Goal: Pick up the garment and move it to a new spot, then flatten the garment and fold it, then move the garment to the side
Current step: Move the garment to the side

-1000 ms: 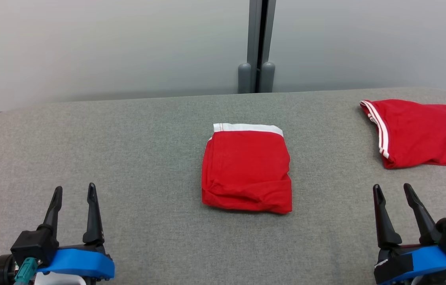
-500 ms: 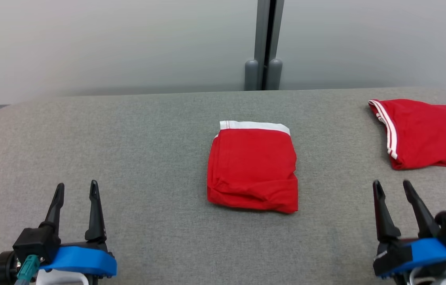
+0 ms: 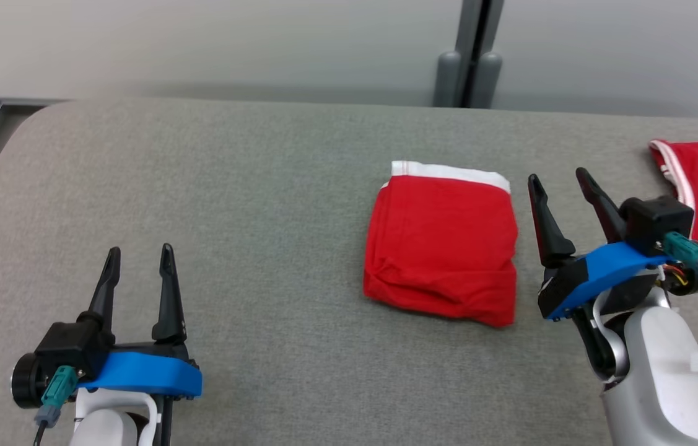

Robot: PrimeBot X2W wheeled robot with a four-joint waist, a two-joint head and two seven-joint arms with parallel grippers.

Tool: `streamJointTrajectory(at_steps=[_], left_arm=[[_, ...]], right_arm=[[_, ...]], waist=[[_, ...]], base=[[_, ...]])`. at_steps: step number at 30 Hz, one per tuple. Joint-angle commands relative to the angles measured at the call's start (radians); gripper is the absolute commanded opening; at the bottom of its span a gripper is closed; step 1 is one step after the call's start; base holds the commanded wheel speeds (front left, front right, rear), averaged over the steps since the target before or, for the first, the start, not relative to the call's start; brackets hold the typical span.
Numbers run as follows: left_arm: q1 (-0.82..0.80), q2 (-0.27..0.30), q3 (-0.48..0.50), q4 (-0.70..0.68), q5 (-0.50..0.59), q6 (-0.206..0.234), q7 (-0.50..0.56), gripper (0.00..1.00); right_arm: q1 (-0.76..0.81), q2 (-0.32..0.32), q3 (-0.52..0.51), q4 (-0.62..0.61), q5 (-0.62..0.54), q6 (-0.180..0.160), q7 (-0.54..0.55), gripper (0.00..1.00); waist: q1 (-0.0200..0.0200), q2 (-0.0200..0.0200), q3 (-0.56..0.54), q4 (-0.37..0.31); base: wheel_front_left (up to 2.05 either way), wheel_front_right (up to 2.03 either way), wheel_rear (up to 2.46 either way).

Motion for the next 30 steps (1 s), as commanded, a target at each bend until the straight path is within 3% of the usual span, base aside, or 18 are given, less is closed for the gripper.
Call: streamJointTrajectory(at_steps=[1, 15, 22, 23, 24, 26, 30], left_arm=[[-0.024, -0.001, 0.000, 0.009, -0.004, -0.003, -0.010, 1.00], [-0.078, -0.016, -0.010, 0.053, -0.014, -0.010, -0.036, 1.00], [-0.093, -0.022, -0.014, 0.072, -0.014, -0.012, -0.041, 1.00], [-0.095, -0.022, -0.015, 0.073, -0.014, -0.013, -0.041, 1.00], [-0.097, -0.023, -0.015, 0.074, -0.014, -0.013, -0.042, 1.00], [-0.099, -0.022, -0.015, 0.075, -0.014, -0.016, -0.043, 1.00], [-0.102, -0.020, -0.015, 0.074, -0.012, -0.016, -0.043, 1.00]], right_arm=[[-0.030, -0.001, -0.005, 0.051, -0.011, 0.001, 0.004, 1.00], [-0.081, -0.004, -0.068, 0.376, -0.035, 0.001, -0.026, 1.00], [-0.098, 0.003, 0.004, 0.511, 0.081, 0.001, -0.054, 1.00], [-0.102, 0.003, 0.023, 0.521, 0.096, 0.002, -0.065, 0.85], [-0.107, 0.003, 0.041, 0.530, 0.118, 0.002, -0.071, 0.32], [-0.115, 0.003, 0.081, 0.541, 0.177, 0.002, -0.086, 0.00], [-0.141, 0.000, 0.128, 0.550, 0.211, 0.001, -0.125, 0.00]], waist=[[-0.0001, 0.0000, 0.039, 0.039], [-0.0001, 0.0000, 0.119, 0.100], [-0.0001, 0.0000, 0.122, 0.098], [-0.0001, 0.0000, 0.122, 0.095], [-0.0001, 0.0000, 0.122, 0.092], [-0.0001, 0.0000, 0.124, 0.082], [-0.0001, 0.0000, 0.130, 0.055]], base=[[0.00, 0.00, 0.00], [0.00, 0.00, 0.00], [0.00, 0.00, 0.00], [0.00, 0.00, 0.00], [0.00, 0.00, 0.00], [0.00, 0.00, 0.00], [0.00, 0.00, 0.00]])
